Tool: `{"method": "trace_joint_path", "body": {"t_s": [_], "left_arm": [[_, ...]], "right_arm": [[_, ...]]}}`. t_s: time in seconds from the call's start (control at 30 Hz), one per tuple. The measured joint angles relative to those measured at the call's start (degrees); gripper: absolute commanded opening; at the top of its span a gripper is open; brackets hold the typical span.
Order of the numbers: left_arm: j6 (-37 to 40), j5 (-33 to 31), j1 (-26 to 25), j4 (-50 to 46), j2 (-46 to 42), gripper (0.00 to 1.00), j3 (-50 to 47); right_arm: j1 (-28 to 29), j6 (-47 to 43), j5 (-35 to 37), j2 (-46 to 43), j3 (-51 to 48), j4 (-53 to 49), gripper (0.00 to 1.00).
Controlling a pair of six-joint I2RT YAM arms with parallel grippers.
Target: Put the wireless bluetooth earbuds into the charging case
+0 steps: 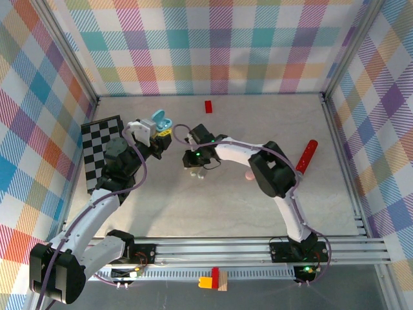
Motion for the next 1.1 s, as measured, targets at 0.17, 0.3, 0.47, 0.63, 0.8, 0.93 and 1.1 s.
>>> {"method": "trace_joint_path", "body": {"t_s": [0.17,0.3,0.47,0.63,0.8,0.93,1.1], "left_arm": [[0.00,2.21,-0.07,1.03,2.21,0.38,-0.33],[0.02,3.85,-0.83,4.09,5.22,0.38,-1.44],[1.81,5.25,-4.22,7.65,10.40,0.38,-3.17],[5.01,8.85,-7.89,9.18,15.04,0.37,-3.65],[6.86,12.81,-9.09,10.78,20.46,0.37,-3.54],[8.15,14.51,-9.88,9.84,23.50,0.38,-2.03],[10.08,16.20,-10.56,8.37,24.46,0.38,0.48]], "right_arm": [[-4.96,0.00,2.29,-9.20,-11.76,5.53,0.21],[-7.45,-0.46,4.83,-16.57,-19.76,8.26,0.21],[-7.85,-3.80,8.15,-27.08,-28.28,8.92,0.21],[-7.82,-8.41,10.34,-36.57,-33.20,8.85,0.21],[-7.82,-13.44,11.17,-43.52,-34.07,8.24,0.20],[-7.56,-16.63,11.74,-46.95,-33.99,7.10,0.20],[-5.46,-19.89,12.81,-48.15,-32.89,5.81,0.20]]}}
